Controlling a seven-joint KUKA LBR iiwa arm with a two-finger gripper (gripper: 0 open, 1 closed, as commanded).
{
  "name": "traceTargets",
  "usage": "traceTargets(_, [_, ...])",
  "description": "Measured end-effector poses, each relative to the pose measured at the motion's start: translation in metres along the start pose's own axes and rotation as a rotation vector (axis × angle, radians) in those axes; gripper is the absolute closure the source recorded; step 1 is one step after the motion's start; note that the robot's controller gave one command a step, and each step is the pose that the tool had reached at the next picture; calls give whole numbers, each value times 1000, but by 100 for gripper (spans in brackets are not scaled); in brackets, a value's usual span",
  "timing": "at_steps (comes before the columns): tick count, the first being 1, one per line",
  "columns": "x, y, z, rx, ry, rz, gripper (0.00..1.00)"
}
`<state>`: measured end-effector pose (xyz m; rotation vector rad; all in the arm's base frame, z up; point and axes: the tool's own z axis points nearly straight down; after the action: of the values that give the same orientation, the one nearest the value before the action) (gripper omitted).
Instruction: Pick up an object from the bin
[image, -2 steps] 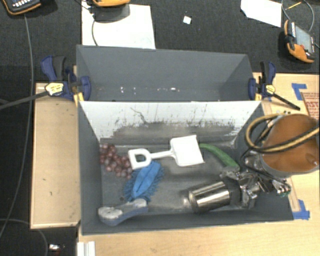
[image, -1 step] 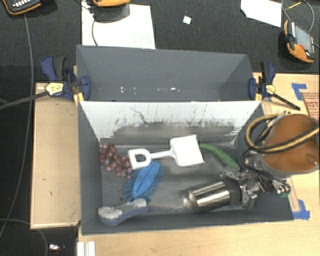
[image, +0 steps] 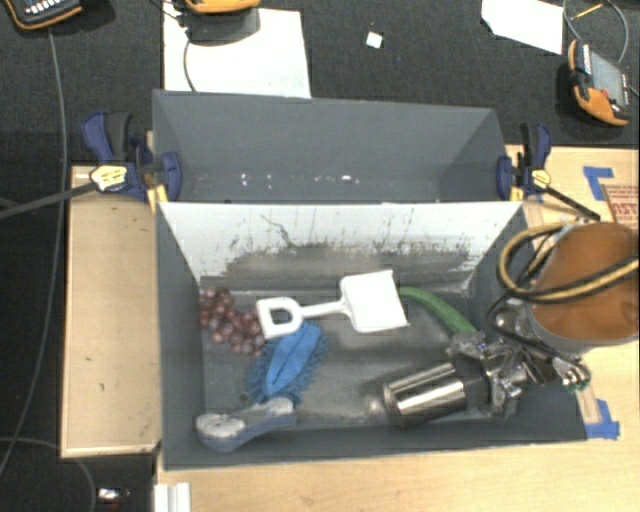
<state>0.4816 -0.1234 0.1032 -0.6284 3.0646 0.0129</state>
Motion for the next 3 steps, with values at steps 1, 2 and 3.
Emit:
traceTargets(1, [-41, 11, -36, -1, -2, 41, 100])
traceTargets(2, [-41, 11, -36, -2, -2, 41, 100])
traceTargets(3, [-44, 13, -28, 2, -4, -5, 100])
